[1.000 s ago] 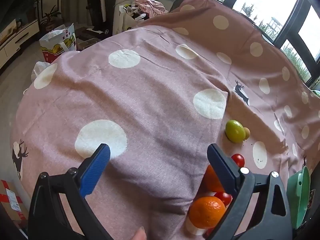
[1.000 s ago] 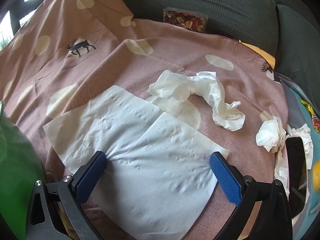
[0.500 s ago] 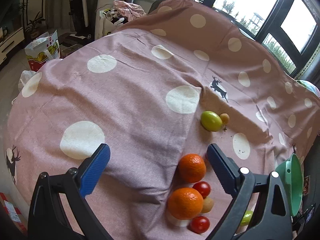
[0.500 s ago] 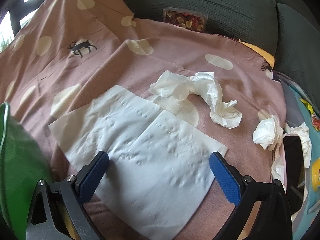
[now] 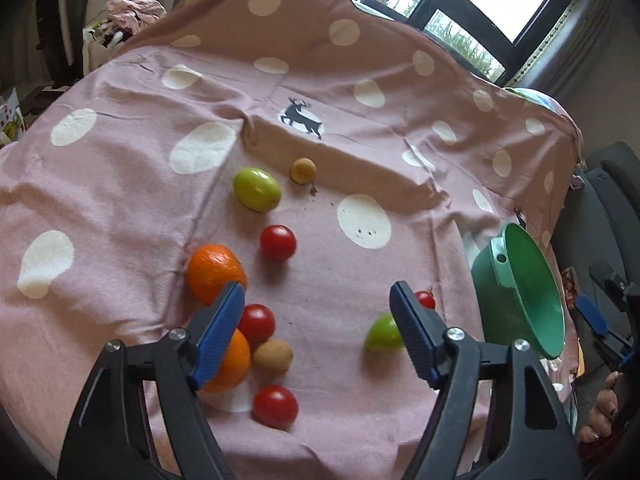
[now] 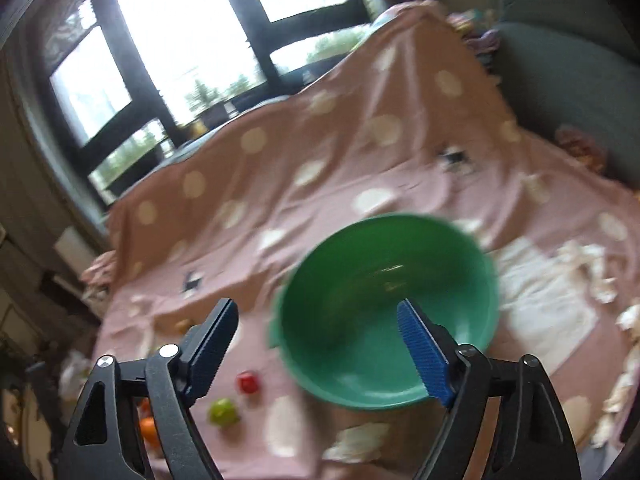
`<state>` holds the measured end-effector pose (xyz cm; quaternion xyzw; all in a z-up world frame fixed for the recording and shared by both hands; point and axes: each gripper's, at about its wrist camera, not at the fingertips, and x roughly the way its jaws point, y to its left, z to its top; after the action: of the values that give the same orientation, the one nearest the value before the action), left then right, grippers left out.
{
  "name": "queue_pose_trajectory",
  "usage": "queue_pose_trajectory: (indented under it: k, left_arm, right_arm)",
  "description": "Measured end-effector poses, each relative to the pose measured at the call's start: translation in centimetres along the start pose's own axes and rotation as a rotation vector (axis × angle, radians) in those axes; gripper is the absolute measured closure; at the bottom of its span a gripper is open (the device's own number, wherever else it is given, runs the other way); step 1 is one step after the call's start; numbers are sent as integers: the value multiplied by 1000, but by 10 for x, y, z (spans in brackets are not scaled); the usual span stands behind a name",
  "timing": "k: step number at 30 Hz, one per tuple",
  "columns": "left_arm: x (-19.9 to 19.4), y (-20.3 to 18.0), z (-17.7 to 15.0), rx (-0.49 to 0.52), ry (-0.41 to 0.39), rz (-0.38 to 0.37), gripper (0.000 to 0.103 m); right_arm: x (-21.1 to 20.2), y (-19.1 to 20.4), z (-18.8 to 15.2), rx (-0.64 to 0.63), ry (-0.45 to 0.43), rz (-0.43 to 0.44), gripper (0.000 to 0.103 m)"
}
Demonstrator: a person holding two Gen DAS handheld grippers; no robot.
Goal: Organize fruits
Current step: 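Move the right tool toward the green basin and fruits, then close the right gripper on the green plum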
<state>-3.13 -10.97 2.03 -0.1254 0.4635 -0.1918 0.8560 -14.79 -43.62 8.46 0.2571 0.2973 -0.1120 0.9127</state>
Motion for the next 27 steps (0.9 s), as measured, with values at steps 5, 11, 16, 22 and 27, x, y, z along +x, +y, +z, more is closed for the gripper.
queue_pose_trajectory:
  k: [5, 11, 16, 22, 27]
  left_arm:
    - [20, 0, -4, -34, 81, -43, 50]
    - [10, 25, 4, -110, 50, 14, 58]
    - [-7, 47, 10, -176, 16, -37, 59]
    - [-14, 52, 11, -194, 9, -31, 58]
    - [-12, 51, 11, -176, 9, -17, 58]
  right_arm:
    - [86, 69, -20, -151, 244, 164, 44]
    - [161, 140, -52, -378, 378, 86, 63]
    - [203, 163, -72, -387, 463, 109, 63]
    - [216, 164, -83, -340, 504, 132, 68]
    - [185, 144, -68, -256, 489, 155, 68]
